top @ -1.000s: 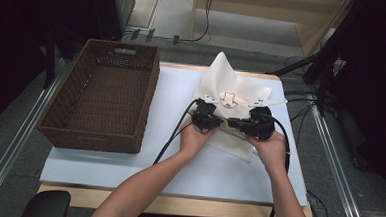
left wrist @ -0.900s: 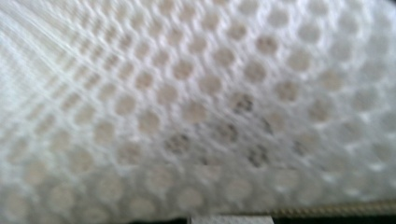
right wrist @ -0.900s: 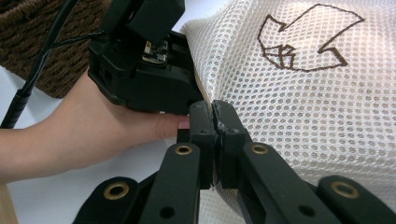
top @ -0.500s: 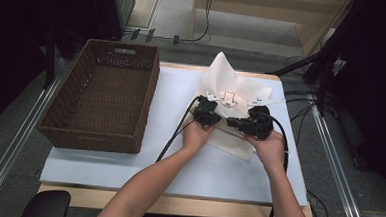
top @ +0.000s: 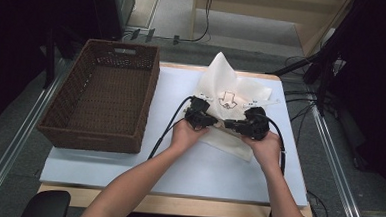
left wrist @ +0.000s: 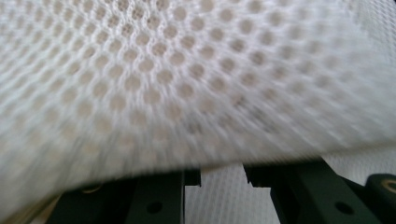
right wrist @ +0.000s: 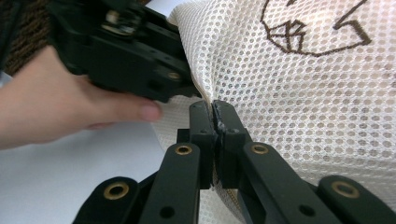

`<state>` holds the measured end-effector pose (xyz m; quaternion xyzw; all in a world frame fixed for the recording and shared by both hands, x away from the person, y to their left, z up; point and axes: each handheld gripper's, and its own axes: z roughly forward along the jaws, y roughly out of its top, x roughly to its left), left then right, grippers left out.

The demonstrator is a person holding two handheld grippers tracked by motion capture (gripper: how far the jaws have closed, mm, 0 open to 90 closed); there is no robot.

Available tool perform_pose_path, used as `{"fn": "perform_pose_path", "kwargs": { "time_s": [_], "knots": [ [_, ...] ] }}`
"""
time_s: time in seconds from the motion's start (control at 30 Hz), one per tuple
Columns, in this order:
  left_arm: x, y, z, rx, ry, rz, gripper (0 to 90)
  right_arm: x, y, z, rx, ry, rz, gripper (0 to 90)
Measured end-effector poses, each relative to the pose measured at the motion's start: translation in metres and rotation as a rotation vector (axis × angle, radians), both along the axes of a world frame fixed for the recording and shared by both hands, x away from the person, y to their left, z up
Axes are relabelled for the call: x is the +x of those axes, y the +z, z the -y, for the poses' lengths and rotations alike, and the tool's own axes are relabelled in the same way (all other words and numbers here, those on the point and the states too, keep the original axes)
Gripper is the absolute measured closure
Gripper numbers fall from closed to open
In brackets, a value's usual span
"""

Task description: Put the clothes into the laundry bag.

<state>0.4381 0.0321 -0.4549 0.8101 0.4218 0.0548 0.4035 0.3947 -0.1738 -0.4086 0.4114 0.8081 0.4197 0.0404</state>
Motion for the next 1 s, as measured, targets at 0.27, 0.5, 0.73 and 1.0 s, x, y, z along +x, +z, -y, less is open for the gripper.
{"fn": "perform_pose_path", "kwargs": {
  "time_s": [0.27,0.5,0.73,1.0],
  "knots": [
    [-0.017,0.008,-0.016,0.028,-0.028,0.016,69.4,0.001,-0.006,-0.001,0.006,0.005,-0.006,89.0],
    [-0.026,0.009,-0.023,0.018,-0.05,-0.001,71.7,0.001,-0.007,-0.002,-0.003,0.009,-0.017,89.0],
    [-0.04,0.021,-0.044,-0.009,-0.03,0.026,70.5,0.002,-0.012,-0.004,-0.009,0.022,-0.039,89.0],
    [-0.049,0.032,-0.065,0.011,0.039,0.033,56.6,0.007,-0.029,-0.012,-0.041,0.03,-0.063,89.0]
  ]
}}
